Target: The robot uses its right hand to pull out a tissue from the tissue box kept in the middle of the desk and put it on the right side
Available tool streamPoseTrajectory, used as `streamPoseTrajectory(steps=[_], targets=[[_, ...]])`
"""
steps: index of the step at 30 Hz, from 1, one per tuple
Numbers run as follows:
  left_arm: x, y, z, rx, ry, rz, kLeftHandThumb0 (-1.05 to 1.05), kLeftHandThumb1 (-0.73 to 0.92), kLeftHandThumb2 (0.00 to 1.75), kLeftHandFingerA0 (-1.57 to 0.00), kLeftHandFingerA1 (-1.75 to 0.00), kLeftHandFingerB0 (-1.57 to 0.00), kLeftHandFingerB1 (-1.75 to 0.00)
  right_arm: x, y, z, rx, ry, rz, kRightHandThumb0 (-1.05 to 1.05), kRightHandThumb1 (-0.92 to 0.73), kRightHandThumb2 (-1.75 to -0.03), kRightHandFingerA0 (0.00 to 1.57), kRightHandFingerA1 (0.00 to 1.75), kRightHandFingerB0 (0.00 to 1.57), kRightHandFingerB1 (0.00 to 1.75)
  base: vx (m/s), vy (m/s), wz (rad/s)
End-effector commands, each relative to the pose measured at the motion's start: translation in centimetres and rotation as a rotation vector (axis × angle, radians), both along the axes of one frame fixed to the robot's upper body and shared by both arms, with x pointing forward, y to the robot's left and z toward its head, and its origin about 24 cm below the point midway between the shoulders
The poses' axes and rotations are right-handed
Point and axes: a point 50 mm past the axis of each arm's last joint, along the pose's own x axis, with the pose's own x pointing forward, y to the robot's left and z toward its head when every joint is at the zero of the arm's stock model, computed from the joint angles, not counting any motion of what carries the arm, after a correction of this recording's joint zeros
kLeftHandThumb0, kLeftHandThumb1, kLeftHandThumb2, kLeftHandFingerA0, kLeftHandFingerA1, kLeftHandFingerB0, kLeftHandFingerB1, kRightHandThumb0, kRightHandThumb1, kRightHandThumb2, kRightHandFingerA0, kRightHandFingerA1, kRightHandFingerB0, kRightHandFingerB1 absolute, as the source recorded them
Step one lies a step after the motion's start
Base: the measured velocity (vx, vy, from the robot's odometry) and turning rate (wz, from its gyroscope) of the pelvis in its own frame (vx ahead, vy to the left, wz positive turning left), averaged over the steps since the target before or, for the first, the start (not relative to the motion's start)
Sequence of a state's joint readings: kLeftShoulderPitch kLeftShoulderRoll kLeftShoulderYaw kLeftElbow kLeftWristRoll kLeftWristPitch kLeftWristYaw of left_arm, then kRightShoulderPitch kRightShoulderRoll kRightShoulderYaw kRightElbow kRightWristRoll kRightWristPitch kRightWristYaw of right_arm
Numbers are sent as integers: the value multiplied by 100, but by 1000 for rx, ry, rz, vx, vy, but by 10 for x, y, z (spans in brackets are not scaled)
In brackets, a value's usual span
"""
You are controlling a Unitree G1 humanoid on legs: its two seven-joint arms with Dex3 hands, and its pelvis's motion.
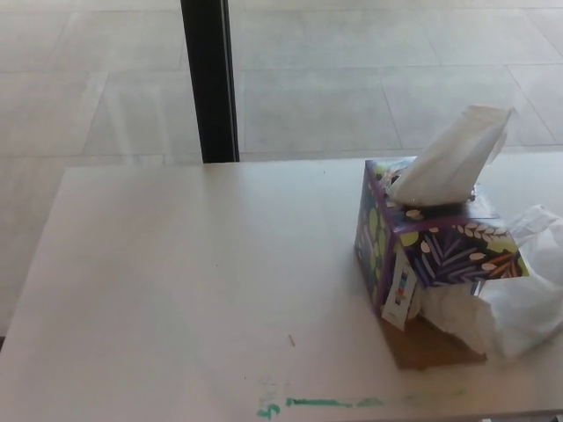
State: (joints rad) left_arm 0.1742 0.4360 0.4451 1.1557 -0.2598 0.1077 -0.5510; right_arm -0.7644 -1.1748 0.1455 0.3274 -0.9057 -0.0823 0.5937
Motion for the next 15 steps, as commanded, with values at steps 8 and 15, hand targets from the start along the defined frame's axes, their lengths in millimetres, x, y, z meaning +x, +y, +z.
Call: streamPoseTrajectory(steps=[8,15], targets=[[8,12,11,19,-36,20,-86,20,100,-57,-101,-46,-91,-168,-140,-138,704,-653,-439,-87,-45,-94,65,89,43,74,0,0,0],[8,13,10,22,-33,46,-81,24,94,-46,-115,-31,-100,-212,-131,-247,928,-745,-664,-85,-56,-60,67,102,44,92,0,0,0]])
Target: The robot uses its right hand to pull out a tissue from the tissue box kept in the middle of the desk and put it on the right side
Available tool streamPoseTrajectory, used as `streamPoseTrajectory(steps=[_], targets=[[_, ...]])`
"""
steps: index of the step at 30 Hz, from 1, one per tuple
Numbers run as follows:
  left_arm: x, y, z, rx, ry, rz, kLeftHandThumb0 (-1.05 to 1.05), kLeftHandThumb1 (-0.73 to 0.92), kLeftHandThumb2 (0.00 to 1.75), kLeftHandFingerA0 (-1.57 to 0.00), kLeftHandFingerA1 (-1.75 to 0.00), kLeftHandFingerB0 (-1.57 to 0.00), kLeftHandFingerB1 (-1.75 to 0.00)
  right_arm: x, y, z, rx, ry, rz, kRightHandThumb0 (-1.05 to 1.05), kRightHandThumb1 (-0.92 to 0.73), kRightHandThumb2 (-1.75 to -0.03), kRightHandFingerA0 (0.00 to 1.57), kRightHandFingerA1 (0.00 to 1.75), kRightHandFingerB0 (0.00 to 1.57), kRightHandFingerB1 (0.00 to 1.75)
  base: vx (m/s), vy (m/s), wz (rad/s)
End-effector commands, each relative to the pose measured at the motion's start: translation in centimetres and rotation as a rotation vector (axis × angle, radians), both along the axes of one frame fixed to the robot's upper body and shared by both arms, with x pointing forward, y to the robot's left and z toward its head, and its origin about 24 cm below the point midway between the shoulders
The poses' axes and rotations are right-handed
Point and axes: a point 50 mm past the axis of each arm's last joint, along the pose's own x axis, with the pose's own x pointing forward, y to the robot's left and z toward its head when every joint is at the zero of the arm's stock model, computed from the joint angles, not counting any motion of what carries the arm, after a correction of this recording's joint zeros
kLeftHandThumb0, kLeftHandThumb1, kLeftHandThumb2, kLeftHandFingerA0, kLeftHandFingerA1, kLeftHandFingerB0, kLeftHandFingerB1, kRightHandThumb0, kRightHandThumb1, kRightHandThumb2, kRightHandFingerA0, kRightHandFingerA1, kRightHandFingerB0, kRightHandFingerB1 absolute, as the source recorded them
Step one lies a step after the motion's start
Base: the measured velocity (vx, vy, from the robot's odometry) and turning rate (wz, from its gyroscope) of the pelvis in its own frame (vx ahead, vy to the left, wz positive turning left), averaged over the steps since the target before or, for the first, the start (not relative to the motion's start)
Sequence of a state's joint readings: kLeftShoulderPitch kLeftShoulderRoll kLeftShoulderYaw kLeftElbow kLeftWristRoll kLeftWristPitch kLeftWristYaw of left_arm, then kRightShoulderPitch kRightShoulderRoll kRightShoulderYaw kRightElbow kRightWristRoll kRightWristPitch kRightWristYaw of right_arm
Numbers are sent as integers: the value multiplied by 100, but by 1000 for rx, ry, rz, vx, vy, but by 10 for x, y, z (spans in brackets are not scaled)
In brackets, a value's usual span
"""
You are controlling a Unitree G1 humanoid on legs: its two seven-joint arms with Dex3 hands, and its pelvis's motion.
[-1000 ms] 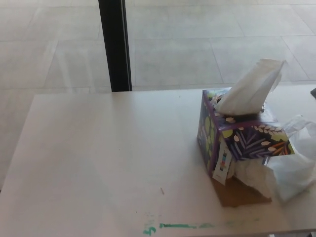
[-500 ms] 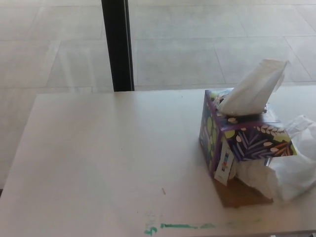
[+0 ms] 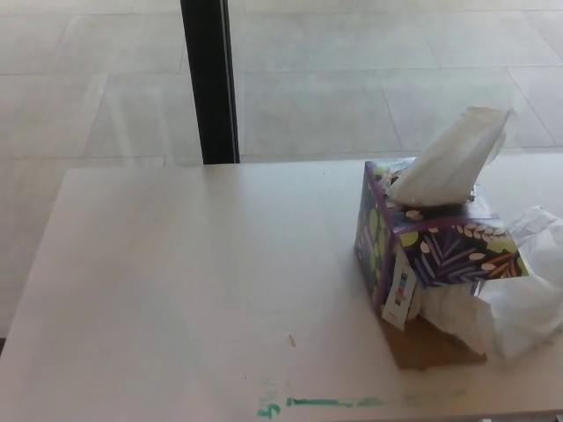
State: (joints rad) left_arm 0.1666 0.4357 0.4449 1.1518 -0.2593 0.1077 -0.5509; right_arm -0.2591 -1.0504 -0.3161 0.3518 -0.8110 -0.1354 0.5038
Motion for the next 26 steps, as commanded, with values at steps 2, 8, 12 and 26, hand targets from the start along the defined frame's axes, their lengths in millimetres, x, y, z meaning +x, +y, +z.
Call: streamPoseTrajectory(steps=[2,8,12,26], targets=[[5,11,8,24,-19,40,-81,25,95,-47,-113,-32,-99,-171,-67,-182,703,-720,-711,-83,-52,-61,68,96,45,87,0,0,0],[12,10,7,61,-3,8,-69,67,60,-44,-55,-33,-40,-180,-41,-231,934,-853,-838,-78,-29,-85,88,104,49,86,0,0,0],[-2,13,8,68,31,20,-68,67,60,-42,-58,-34,-42,-191,-28,-249,1027,-762,-897,-75,-39,-64,77,114,46,94,0,0,0],[5,16,9,96,34,30,-68,66,60,-45,-56,-34,-40,-192,-13,-277,1231,-657,-945,-70,-38,-61,63,102,52,83,0,0,0]])
